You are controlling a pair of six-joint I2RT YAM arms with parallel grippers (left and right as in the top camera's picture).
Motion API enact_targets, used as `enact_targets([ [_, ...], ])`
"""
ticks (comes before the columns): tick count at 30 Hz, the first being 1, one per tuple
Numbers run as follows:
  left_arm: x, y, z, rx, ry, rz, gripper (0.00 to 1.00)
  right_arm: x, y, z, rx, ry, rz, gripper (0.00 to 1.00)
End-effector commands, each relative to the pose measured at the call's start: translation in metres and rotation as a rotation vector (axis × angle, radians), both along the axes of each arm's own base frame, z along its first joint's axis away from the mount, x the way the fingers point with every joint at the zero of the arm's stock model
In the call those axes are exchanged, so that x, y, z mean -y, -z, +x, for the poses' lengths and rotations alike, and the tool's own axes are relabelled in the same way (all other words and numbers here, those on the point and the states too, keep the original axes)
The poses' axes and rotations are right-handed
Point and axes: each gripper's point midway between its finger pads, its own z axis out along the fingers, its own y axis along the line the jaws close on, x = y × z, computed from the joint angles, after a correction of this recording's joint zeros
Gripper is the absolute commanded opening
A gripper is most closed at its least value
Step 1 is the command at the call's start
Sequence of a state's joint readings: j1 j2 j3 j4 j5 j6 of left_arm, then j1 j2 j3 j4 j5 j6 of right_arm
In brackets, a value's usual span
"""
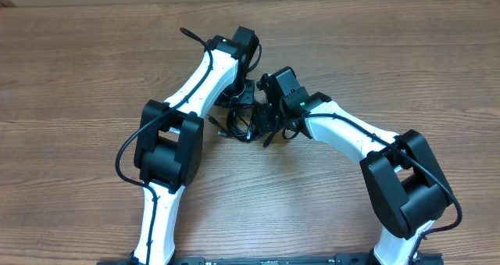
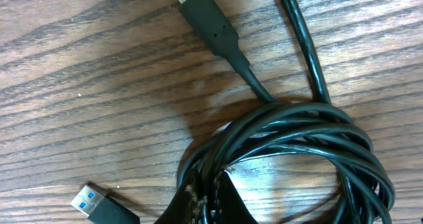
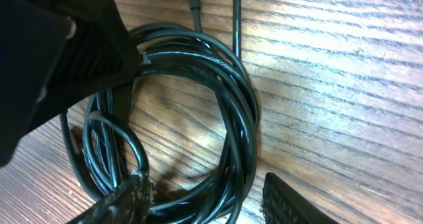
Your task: Untangle cables
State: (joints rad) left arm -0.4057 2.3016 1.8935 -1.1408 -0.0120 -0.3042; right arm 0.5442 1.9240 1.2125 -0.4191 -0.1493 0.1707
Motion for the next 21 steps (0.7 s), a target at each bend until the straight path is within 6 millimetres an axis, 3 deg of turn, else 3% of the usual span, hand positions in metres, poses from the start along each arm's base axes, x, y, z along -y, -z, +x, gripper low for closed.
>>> enact_targets([
  [1,0.0,-0.005,0.002,0.011,0.02,-0.001,0.05,-0.004,0.0,0.0,0.03,-0.046,-0.014,0.55],
  [7,0.0,-0.005,0.002,0.011,0.02,-0.001,0.05,-0.019,0.011,-0.01,0.04,-0.088,0.009,0.55],
  [13,0.0,-0.005,0.002,0.011,0.019,-0.001,0.05,-0.014,0.022,-0.005,0.051,-0.063,-0.026,0.53],
  [16,0.0,-0.005,0.002,0.011,0.02,-0.001,0.05,0.014,0.028,0.01,0.092,0.097,-0.146,0.5],
  [18,0.0,-0.005,0.002,0.012,0.019,0.0,0.05,0.054,0.023,0.027,0.166,0.301,-0.279,0.5],
  [19,0.0,-0.005,0.002,0.011,0.019,-0.001,0.05,0.083,0.014,0.036,0.23,0.427,-0.377,0.5],
  [21,0.0,-0.005,0.002,0.011,0.019,-0.001,0.05,0.108,0.002,0.04,0.288,0.522,-0.458,0.5],
])
